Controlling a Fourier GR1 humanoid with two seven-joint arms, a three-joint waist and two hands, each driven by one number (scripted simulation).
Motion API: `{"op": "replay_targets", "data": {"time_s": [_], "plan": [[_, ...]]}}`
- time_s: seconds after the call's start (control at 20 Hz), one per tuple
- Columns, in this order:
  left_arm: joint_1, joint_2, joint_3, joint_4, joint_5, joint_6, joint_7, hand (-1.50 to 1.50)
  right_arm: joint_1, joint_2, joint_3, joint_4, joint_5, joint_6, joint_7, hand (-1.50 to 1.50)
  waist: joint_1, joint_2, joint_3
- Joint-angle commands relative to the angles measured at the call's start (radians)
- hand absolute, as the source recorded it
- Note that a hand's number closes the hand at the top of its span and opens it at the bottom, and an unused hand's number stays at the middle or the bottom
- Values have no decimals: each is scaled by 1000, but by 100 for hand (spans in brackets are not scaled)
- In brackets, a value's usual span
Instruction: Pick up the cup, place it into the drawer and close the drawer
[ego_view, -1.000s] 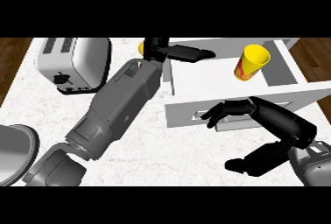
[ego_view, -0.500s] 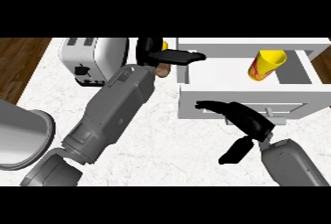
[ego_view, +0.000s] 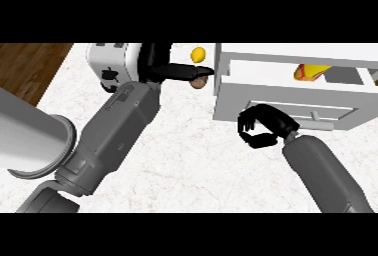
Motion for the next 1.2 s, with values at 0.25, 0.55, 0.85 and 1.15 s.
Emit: {"op": "replay_targets", "data": {"time_s": [0.25,0.55,0.85,1.15], "plan": [[106,90,4,-98,17,-98,35,-150,-246,-32,-188,335,-49,-115,-182,150,57,25,8],[181,117,-24,-151,3,-135,34,-150,-366,-99,-273,423,-86,-126,-139,150,94,28,8],[186,142,-16,-171,16,-167,52,-150,-397,-142,-317,406,-136,-79,-111,150,122,39,7],[206,137,-22,-187,21,-190,57,-150,-411,-178,-334,367,-170,-19,-102,150,130,37,5]]}}
